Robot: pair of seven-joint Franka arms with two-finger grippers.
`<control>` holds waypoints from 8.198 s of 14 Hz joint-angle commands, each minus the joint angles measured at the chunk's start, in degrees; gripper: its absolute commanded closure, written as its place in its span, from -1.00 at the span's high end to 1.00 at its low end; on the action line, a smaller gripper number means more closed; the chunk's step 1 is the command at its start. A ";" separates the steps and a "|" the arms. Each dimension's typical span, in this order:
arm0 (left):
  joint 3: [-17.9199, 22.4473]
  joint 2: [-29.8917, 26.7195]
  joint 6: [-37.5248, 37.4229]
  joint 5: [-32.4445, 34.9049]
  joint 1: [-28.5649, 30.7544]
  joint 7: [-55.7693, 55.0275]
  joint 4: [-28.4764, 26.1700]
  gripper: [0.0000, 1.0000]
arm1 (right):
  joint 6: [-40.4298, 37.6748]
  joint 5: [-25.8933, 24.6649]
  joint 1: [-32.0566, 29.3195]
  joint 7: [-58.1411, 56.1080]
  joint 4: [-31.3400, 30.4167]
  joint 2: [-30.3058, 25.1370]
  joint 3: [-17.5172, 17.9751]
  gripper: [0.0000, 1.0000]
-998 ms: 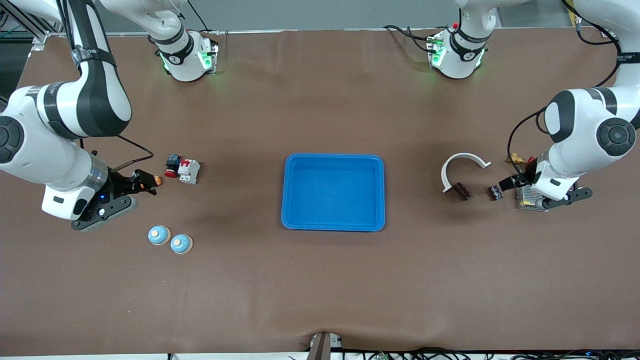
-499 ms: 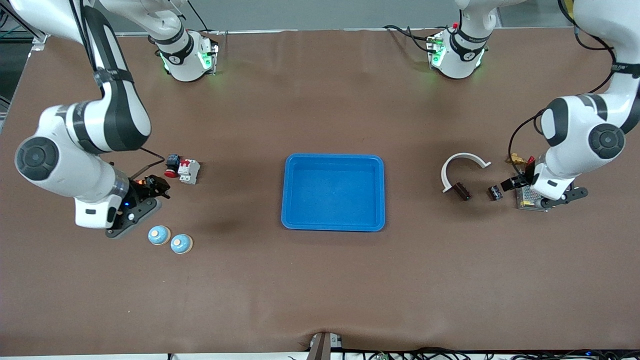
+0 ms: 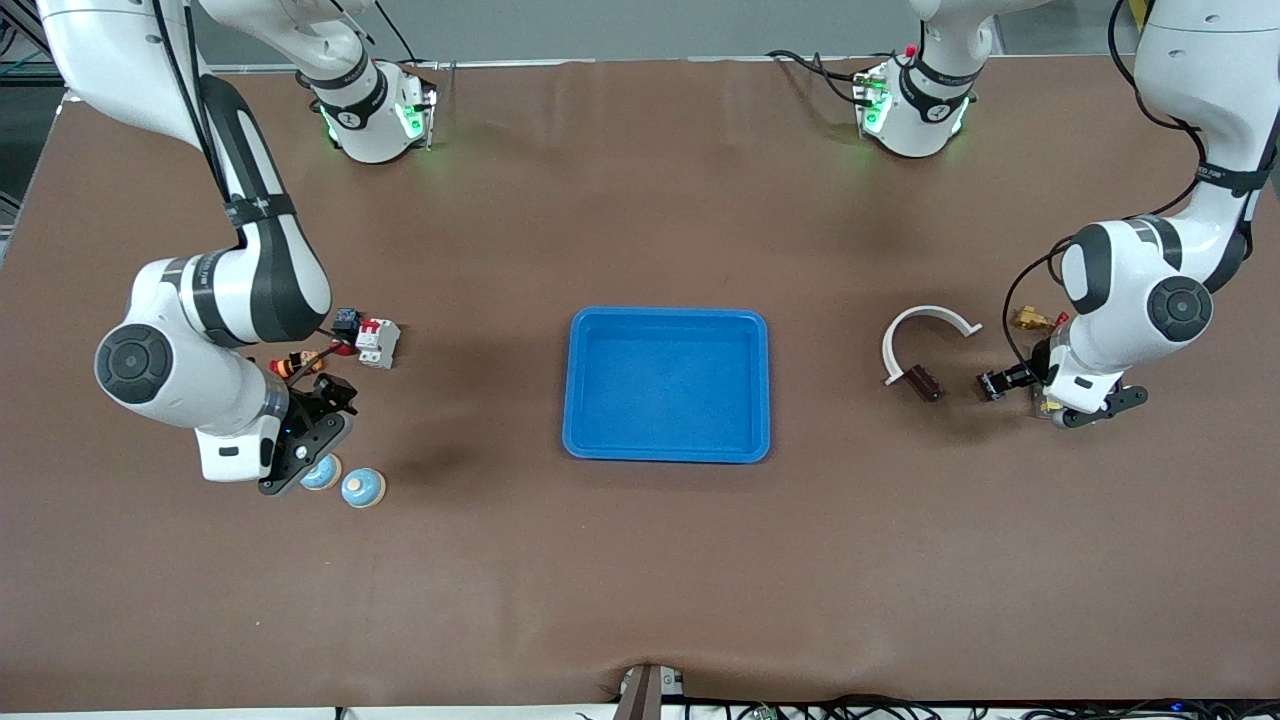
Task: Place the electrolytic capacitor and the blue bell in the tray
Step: 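Reach the right gripper to a blue bell while the left gripper reaches a capacitor, then close the right gripper on the bell while the left gripper grasps the capacitor, then carry the brown capacitor into the tray and open the left gripper, then lift the bell with the right gripper while the left gripper reaches the capacitor, then lower the bell into the tray while the left gripper grasps the capacitor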
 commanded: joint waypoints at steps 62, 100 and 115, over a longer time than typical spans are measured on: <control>-18.29 15.59 -10.96 3.74 -27.09 -60.14 21.64 -1.00 | 16.43 -0.07 -1.43 -19.30 7.42 19.01 0.06 1.00; -18.73 -1.28 -12.05 7.17 7.27 -22.69 6.19 1.00 | -8.18 5.03 13.93 39.00 16.47 9.96 0.41 -0.02; -18.64 3.29 4.76 6.90 7.19 -28.24 -3.32 0.43 | -0.63 4.94 29.06 66.73 11.46 10.13 0.32 -0.12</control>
